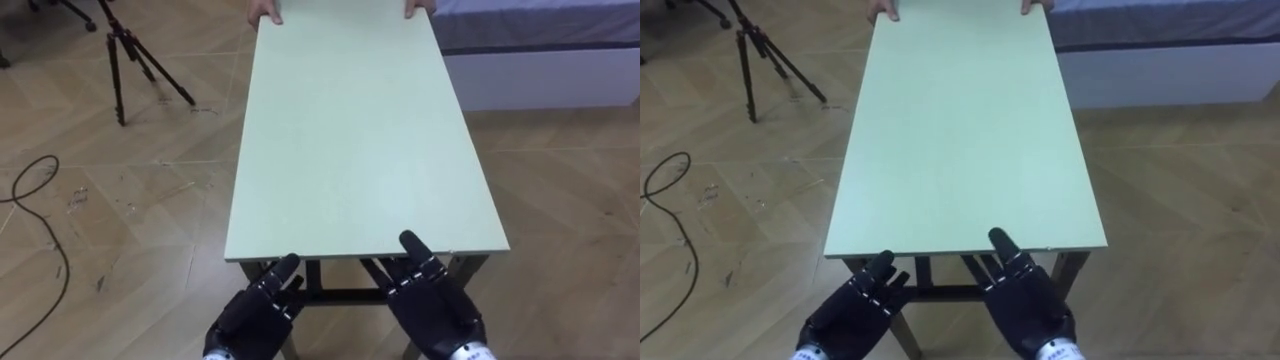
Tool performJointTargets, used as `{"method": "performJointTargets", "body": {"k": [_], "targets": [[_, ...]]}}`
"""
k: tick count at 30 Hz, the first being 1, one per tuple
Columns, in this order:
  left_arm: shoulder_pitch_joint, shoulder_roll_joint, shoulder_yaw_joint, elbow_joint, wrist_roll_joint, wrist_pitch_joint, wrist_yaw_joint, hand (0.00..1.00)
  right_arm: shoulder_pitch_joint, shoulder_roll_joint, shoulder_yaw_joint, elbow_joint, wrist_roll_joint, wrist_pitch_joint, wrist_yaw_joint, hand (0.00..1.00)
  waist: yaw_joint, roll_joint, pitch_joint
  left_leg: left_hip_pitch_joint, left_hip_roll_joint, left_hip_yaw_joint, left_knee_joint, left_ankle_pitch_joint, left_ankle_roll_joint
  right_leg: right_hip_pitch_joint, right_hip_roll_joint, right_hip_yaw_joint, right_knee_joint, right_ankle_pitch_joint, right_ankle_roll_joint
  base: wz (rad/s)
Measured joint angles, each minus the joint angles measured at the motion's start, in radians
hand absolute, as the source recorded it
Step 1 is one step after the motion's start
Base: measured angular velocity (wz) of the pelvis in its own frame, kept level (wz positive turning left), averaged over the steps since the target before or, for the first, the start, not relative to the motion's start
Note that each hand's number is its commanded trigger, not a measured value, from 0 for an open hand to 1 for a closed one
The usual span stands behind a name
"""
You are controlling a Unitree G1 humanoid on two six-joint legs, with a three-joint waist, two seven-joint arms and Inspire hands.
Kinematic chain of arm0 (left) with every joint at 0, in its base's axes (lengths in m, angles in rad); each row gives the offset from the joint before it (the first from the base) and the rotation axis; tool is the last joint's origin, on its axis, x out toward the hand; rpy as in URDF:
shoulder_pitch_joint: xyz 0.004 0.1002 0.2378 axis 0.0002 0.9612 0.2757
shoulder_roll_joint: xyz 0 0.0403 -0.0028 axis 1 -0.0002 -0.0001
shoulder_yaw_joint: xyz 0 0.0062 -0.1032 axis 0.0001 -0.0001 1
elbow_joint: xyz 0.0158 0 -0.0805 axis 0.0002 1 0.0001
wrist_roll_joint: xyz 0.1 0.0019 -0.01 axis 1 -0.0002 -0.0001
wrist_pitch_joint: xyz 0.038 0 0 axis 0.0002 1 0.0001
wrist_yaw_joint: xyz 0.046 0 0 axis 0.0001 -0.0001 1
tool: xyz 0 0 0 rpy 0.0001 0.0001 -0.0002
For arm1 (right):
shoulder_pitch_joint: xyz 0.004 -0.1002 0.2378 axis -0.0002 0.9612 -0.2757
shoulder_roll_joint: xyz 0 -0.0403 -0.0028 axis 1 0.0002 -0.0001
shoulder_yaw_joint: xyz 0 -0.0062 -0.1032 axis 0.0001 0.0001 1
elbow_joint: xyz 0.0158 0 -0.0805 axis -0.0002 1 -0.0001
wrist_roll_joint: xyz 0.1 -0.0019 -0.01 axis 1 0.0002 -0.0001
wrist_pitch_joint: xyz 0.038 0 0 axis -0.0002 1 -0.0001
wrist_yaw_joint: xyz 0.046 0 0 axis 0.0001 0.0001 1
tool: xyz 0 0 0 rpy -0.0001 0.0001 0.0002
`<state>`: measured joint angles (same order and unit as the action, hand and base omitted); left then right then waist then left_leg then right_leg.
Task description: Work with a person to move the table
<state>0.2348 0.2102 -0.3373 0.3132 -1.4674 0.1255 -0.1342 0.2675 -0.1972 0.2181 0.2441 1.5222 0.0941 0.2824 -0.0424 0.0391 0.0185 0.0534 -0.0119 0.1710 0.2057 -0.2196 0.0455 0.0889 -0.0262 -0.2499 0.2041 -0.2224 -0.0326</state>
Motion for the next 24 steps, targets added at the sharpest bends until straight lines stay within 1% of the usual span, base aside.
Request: {"method": "performJointTargets", "body": {"k": [3,5,10,14,18,20,24], "targets": [[0.0,-0.003,0.005,0.0,-0.002,0.004,0.009,0.0,-0.015,0.008,-0.015,0.02,0.002,-0.008,-0.005,0.0,-0.001,0.0,-0.0001,0.002,0.0,0.0,0.0,0.0,0.0,0.001,0.0,0.003,0.0,0.0,0.0,0.0],[0.0,-0.008,0.02,0.0,-0.002,0.022,0.016,0.0,-0.019,0.011,-0.028,0.02,0.005,-0.009,-0.012,0.0,-0.002,0.002,-0.0004,0.003,0.0,0.001,0.0,0.0,0.0,0.002,0.0,0.003,0.0,0.0,0.0,0.0],[0.0,-0.013,0.021,0.0,-0.002,0.025,0.027,0.0,-0.019,0.034,-0.072,0.02,0.007,-0.013,-0.037,0.0,-0.003,0.006,-0.0013,0.012,0.0,0.001,-0.002,0.0,0.0,0.012,0.0,0.001,-0.001,0.0,0.0,0.0],[0.0,-0.013,0.023,0.0,-0.001,0.027,0.035,0.0,-0.021,0.036,-0.096,0.02,0.008,-0.02,-0.061,0.0,-0.003,0.007,-0.0021,0.014,0.0,0.001,-0.002,0.0,0.0,0.013,0.0,0.001,-0.001,0.0,0.0,0.0],[0.0,-0.013,0.024,0.0,0.001,0.029,0.035,0.0,-0.021,0.037,-0.096,0.02,0.008,-0.02,-0.07,0.0,-0.003,0.007,-0.0023,0.016,0.0,0.001,-0.002,0.0,0.0,0.014,0.0,0.001,-0.001,0.0,0.0,0.0],[0.0,-0.013,0.035,0.0,0.01,0.043,0.035,0.0,-0.023,0.039,-0.097,0.02,0.008,-0.02,-0.08,0.0,-0.003,0.007,-0.0024,0.015,0.0,0.002,-0.001,0.0,0.0,0.014,0.0,0.001,-0.001,0.0,0.0,0.0],[0.0,-0.014,0.046,0.0,0.01,0.059,0.035,0.0,-0.027,0.045,-0.101,0.02,0.008,-0.019,-0.095,0.0,-0.004,0.007,-0.0025,0.015,0.0,0.005,-0.001,0.0,0.0,0.014,0.0,0.001,-0.001,0.0,0.0,0.0]]}}
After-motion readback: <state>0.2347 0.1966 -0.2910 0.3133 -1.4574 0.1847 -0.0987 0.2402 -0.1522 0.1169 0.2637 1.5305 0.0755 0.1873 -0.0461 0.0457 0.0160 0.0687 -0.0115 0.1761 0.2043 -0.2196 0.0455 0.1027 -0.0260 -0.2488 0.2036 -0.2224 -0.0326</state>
